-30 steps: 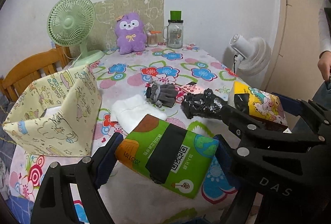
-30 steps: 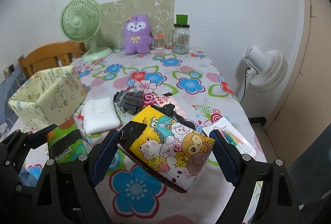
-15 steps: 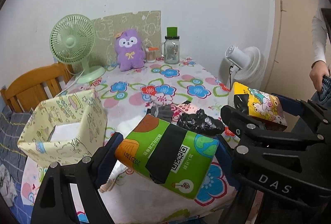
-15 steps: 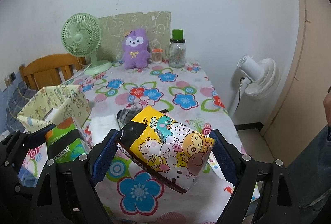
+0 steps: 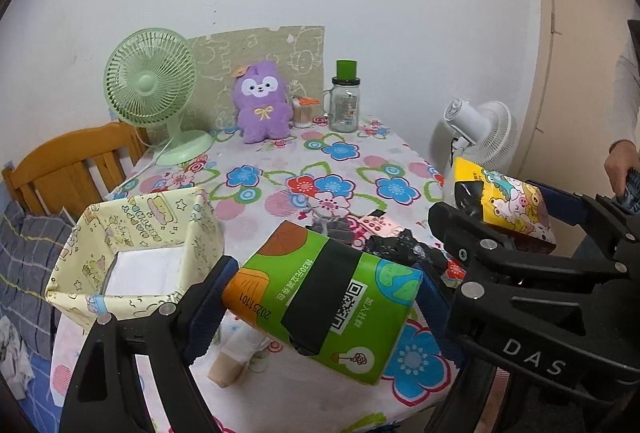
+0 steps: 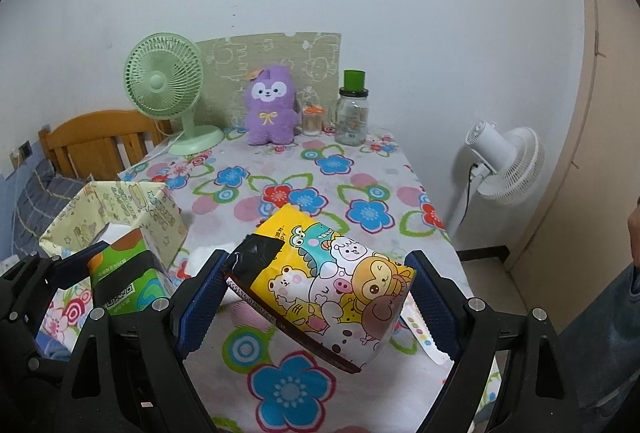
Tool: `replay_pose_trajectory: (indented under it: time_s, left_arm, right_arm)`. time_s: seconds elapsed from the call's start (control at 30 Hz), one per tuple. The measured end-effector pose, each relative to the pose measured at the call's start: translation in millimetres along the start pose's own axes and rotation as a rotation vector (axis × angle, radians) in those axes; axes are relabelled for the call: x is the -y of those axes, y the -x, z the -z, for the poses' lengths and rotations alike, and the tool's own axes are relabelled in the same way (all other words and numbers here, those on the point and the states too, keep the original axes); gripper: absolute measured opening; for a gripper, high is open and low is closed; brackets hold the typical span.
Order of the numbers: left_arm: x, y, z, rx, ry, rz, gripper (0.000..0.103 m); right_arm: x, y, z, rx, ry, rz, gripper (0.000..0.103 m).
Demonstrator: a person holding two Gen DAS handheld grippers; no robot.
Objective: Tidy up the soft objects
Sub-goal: 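Carry both packs over the cardboard box and open both grippers to drop them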
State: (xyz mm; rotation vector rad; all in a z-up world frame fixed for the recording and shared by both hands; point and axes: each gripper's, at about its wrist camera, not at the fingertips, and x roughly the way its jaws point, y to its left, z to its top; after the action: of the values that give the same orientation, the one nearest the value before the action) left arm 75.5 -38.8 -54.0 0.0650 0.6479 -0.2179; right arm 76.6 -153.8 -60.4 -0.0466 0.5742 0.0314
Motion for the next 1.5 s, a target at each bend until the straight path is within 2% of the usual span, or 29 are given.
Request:
replay_pose_trajectory:
  time_s: [0.53,0.9,1.2,1.5]
  left_arm:
    - [-55,-13,-23,-0.003,-0.007,-0.040,0.089]
    - [-101,-29,-32,-0.029,0.027,-0.055,0.089]
    - [-140,-47,-28,-0.071,0.059,-0.094,0.089]
    - [-167,-62,-25,-0.109,0.091,-0.102,0.089]
  right_arm:
    - [-51,-31,-32,0.002,0.001,-0.035,0.089]
    - [-96,-62,-50,-0.016,0.013,-0.106,0.089]
    - [-134,-86,-56,-0.040,0.066,-0.150,0.089]
    - [-159,-100,-64,-0.045,0.106,-0.179,0.089]
